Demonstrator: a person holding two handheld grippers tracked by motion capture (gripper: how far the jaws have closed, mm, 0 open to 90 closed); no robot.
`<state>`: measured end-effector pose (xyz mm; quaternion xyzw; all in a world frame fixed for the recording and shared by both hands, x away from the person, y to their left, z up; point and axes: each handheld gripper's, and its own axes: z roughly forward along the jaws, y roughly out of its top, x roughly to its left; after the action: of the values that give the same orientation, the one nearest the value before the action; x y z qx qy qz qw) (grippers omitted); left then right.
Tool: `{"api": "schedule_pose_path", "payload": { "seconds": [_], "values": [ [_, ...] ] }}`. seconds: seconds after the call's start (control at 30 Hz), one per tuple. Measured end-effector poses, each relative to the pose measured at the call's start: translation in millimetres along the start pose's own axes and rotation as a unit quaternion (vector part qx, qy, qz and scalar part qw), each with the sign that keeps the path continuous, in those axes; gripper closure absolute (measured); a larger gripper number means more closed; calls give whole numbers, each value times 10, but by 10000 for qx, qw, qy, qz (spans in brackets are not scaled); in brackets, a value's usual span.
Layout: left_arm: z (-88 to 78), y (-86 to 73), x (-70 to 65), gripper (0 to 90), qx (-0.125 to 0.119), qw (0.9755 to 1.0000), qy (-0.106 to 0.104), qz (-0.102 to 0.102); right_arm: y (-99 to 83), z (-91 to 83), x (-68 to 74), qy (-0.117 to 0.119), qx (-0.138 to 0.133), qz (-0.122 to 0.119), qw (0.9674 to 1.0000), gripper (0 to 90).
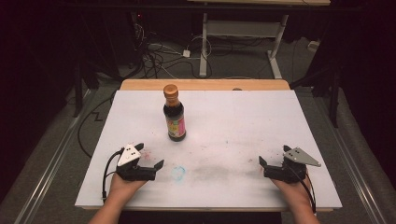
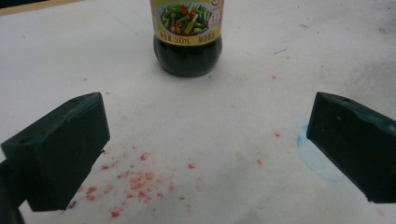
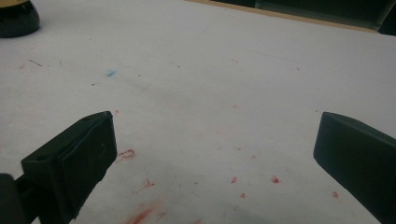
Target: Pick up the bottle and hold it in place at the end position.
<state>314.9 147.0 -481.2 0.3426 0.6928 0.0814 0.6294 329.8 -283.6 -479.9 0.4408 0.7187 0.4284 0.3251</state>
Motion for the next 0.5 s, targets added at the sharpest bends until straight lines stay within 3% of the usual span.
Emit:
{"api": "schedule_pose_path", "payload": {
  "seconds": [0.5],
  "values": [
    [-13, 5, -3, 0, 1, 10000, -42, -62, -2, -3, -2, 54, -22, -20, 10000, 1]
  ]
}}
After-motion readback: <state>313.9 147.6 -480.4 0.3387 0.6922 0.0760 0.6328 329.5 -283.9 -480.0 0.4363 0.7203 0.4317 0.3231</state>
